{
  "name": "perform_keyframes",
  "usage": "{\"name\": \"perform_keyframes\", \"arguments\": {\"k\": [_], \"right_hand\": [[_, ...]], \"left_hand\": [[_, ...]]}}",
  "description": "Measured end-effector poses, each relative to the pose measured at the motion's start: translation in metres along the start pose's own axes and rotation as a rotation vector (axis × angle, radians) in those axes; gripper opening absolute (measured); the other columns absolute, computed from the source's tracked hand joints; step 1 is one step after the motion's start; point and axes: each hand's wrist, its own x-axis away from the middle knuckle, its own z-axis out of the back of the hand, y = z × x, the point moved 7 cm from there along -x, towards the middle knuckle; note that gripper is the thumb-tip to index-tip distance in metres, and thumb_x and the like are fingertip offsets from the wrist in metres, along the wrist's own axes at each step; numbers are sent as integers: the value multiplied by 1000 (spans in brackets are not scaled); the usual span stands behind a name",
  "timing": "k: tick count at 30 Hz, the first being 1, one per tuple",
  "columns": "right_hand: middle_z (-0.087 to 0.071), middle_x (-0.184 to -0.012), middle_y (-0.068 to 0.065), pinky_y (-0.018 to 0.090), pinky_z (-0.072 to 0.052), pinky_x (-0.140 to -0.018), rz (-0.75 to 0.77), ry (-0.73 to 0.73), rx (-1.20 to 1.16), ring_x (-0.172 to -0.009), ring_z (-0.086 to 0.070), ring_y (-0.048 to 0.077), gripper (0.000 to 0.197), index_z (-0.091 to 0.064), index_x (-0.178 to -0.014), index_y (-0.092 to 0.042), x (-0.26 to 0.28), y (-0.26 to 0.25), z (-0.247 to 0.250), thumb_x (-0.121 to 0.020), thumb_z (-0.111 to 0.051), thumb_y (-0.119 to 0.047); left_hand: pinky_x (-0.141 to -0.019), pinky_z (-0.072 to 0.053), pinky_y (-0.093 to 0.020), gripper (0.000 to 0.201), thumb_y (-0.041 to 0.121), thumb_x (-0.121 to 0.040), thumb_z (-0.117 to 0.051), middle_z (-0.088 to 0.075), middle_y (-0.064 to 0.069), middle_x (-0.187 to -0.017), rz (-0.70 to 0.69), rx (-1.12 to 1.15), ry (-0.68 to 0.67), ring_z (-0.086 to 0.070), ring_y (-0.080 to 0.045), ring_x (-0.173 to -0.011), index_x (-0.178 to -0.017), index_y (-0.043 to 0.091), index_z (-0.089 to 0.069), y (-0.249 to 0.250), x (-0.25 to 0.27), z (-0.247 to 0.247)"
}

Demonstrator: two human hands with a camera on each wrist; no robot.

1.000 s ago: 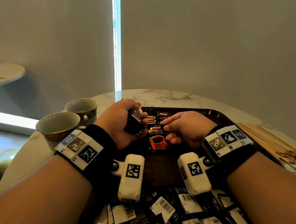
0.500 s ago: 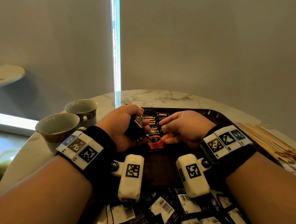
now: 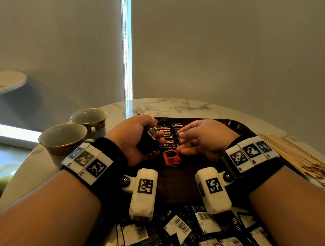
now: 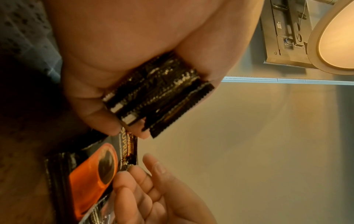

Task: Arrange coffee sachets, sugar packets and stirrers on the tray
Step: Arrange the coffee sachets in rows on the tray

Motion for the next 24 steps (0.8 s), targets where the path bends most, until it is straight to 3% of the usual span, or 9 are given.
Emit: {"name": "perform_keyframes", "arguments": {"k": [5,9,16,20,24], "right_hand": [[-66,-100,20,34,-61,-68,-5,-8,-5,-80,-75,30,10,-64,-104,-2,1,-1,-1,-94,-63,-2],[-66,-98,20,33,-61,-65,1,-7,-7,-76,-75,28,9,-64,-103,-2,1,0,-1,-94,-64,-3],[-64,-71,12,29,-49,-44,102,-20,-49,-54,-62,18,6,-64,-100,-4,2,-11,2,-95,-64,-6],[-64,-71,5,28,-45,-48,209,-69,-56,-57,-58,16,4,-67,-97,-9,0,-19,0,-93,-66,-8],[-65,-80,4,33,-43,-56,326,-138,-43,-61,-56,15,17,-75,-97,-16,3,-28,-3,-88,-69,-2]], "left_hand": [[-81,-49,-43,21,17,-96,-51,-68,-9,-88,0,-3,-3,-66,-24,-77,-115,19,-60,0,2,-1],[-71,-48,-37,20,18,-96,-52,-66,-11,-88,-1,50,-4,-63,-22,-71,-115,16,-58,1,3,-2],[-65,-43,-32,30,41,-93,-55,-58,-9,-81,-40,248,-66,-53,-18,-64,-103,13,-56,8,6,-4],[-68,-49,-35,34,29,-91,-43,-63,-16,-91,-81,314,-68,-59,-24,-70,-113,10,-60,11,8,-3],[-80,-55,-46,43,12,-91,-38,-71,-25,-110,-153,237,-78,-71,-34,-86,-129,11,-58,17,7,-6]]}}
